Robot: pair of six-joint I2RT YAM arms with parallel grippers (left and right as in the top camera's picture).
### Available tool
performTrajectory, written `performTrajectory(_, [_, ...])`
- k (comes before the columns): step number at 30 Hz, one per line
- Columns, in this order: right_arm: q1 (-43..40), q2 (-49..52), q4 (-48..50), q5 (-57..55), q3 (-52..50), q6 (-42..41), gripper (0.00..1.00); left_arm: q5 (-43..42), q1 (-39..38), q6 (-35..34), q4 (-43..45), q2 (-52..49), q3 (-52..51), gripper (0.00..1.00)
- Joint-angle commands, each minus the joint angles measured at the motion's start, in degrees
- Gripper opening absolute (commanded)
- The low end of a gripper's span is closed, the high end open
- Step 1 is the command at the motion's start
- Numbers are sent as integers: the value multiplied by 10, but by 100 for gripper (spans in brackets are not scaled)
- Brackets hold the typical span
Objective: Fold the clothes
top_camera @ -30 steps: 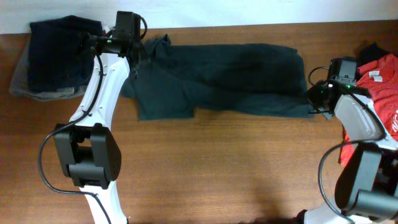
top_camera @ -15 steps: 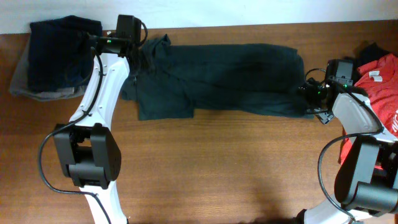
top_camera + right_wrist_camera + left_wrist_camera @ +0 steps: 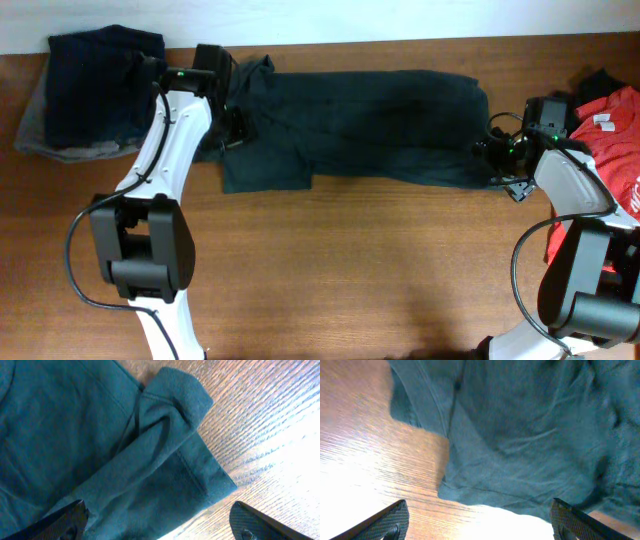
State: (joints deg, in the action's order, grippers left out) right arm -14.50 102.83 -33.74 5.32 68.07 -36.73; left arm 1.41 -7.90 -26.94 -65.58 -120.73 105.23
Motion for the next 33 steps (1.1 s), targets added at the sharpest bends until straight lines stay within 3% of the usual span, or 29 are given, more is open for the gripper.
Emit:
performTrajectory(1, [-2,1,-2,7,7,20,95,-37,2,9,-5,-24,-11,90])
performTrajectory(11, [-2,1,-10,5,7,20,95,-47,5,9,-25,-78,-15,89])
performTrajectory(15, [-2,1,-16,5,7,20,95,-47,8,10,-26,-99,-15,77])
performTrajectory(24, [-2,1,-16,5,7,20,95,-57,8,22,-22,-115,-15,65])
performTrajectory(29, [-2,1,-16,5,7,20,95,-57,8,22,-19,-115,-15,27])
performTrajectory(31, [-2,1,-16,5,7,20,95,-57,8,22,-19,-115,-14,1])
performTrajectory(33, [-2,1,-16,5,7,20,95,-57,8,22,-23,-115,-4,1])
